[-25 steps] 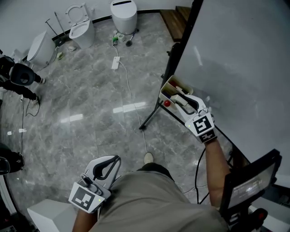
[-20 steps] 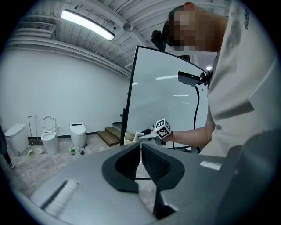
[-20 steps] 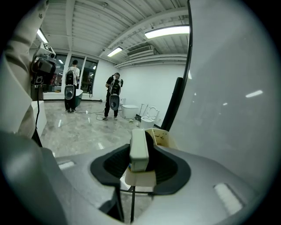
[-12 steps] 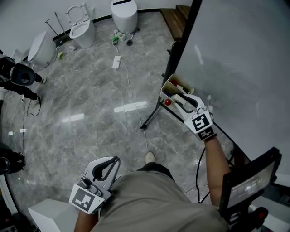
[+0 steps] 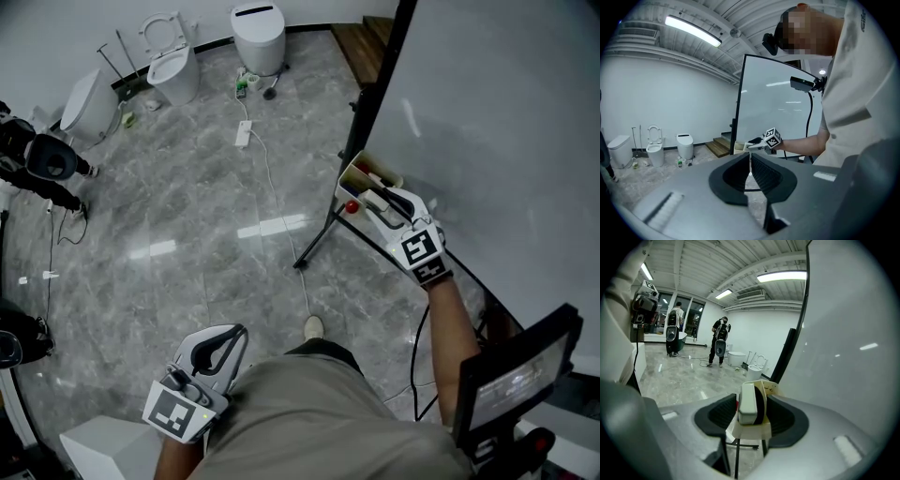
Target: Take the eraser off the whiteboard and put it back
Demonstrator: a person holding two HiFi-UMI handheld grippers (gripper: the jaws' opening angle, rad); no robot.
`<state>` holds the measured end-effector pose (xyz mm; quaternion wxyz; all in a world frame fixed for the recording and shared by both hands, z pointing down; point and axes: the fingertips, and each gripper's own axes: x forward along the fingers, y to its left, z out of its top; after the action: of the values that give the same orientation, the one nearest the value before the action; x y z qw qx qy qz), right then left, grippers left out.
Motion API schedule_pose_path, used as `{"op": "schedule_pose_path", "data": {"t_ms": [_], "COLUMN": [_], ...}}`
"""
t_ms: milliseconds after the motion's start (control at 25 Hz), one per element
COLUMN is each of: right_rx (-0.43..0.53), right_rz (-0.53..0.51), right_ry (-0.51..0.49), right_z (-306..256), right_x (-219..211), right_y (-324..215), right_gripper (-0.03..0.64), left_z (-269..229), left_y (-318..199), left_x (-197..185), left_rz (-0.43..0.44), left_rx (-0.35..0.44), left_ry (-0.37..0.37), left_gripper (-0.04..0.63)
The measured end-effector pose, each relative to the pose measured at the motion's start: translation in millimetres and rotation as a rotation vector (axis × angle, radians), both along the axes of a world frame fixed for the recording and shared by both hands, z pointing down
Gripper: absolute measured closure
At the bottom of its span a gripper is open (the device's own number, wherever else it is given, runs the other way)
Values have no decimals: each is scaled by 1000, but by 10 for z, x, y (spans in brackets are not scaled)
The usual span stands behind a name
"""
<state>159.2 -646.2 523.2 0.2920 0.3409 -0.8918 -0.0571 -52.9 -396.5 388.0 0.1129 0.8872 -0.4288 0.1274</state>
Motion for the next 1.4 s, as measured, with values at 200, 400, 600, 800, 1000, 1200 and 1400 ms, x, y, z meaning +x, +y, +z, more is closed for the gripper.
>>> {"op": "schedule_pose_path", "data": {"t_ms": [200, 400, 600, 800, 1000, 1200, 1400], "right_rx": [86, 134, 121, 116, 109, 78, 57], "right_rz": [54, 133, 191, 246, 301, 348, 331], "right_ry": [20, 45, 35, -17, -40, -62, -77], "right_z": [-317, -700, -803, -905, -953, -962, -1100], "right_x": [62, 18, -279, -673, -936, -1054, -1150], "right_y": [117, 571, 1370, 2461, 3402, 4230, 4885], "right_gripper": [422, 422, 422, 422, 422, 423, 425], "left_z": [-4, -70, -57, 13, 33, 40, 4], "left_y": [140, 396, 820, 1444, 1984, 2439, 2782], "left_x": [-73, -268, -547, -867, -1085, -1173, -1123], "left_rz": [18, 55, 103, 191, 249, 298, 326], "left_rx": [20, 38, 62, 74, 76, 83, 87], "left_ry": [-7, 8, 48, 81, 96, 129, 157], "left_gripper": [577, 578, 578, 578, 578, 578, 578]}}
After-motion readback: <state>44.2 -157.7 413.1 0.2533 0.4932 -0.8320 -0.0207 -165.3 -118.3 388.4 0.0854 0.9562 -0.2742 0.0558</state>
